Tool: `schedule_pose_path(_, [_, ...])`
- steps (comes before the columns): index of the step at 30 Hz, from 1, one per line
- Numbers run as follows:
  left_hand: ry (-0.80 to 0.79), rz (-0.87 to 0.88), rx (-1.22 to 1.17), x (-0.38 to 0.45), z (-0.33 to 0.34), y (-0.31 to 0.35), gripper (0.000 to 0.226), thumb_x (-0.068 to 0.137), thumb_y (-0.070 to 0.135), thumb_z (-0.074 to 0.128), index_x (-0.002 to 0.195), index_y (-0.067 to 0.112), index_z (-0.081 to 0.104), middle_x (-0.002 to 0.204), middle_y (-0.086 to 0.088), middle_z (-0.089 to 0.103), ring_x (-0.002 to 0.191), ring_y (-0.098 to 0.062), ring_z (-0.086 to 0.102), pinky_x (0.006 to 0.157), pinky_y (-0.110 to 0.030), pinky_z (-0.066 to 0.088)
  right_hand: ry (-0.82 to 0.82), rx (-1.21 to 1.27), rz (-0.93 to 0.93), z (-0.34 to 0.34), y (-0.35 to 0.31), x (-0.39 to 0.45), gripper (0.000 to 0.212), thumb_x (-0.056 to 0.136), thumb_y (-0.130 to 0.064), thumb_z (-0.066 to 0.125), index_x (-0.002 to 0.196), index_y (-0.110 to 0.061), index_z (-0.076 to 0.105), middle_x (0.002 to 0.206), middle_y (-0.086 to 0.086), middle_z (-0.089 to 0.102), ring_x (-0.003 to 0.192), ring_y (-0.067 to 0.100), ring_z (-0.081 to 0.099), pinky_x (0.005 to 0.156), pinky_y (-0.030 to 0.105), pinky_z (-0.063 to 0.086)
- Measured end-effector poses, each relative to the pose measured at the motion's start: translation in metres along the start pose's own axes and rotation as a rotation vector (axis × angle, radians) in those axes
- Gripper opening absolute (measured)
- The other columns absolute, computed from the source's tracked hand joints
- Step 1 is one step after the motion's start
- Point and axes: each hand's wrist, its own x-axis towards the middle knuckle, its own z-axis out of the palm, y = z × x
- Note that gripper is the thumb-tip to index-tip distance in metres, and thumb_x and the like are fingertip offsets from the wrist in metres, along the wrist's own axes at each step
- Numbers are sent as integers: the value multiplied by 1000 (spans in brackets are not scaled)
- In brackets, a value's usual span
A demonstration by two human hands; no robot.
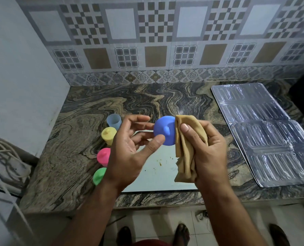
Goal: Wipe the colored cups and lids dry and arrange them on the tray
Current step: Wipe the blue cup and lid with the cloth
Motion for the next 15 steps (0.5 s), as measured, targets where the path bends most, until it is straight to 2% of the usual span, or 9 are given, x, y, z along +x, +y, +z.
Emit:
schedule_pose_path(2, [56,46,115,-3,4,-7,46,74,37,87,109,18,64,109,1,76,98,-22,77,88,-42,62,60,38,63,1,9,-3,34,72,-41,88,93,-18,75,78,9,66,65,20,55,62,32,49])
schedule_pose_path(4, [112,71,203,-5,8,-13,39,74,41,88,101,21,68,105,2,77,99,-25,77,90,-48,62,85,31,79,3,14,-7,28,75,-37,89,91,-19,75,76,10,65,61,20,55,56,31,51])
schedule_pose_path(7, [189,82,250,-5,13,-19,32,76,38,90,95,21,71,99,3,79,95,-22,78,89,-38,63,107,3,34,6,19,-11,12,80,-28,85,87,-23,77,78,4,70,64,18,60,56,32,54])
schedule_pose_path(9, [222,76,210,-4,14,-21,26,79,30,92,92,18,72,95,2,80,92,-19,79,86,-31,63,89,-36,8,6,21,-12,12,80,-27,87,85,-25,76,75,-1,70,64,20,59,59,41,55])
schedule_pose_path(12, [247,48,128,0,12,-25,19,80,25,84,92,14,74,94,3,82,89,-17,80,82,-25,61,50,-84,24,8,22,-15,19,84,-26,89,90,-17,74,69,2,67,51,23,58,48,51,56])
schedule_pose_path(15, [306,41,165,10,-3,-32,13,84,19,84,92,17,75,90,6,81,81,-10,78,78,-21,58,92,-130,11,7,24,-11,20,84,-26,85,91,-14,71,71,-1,66,51,20,58,43,44,58])
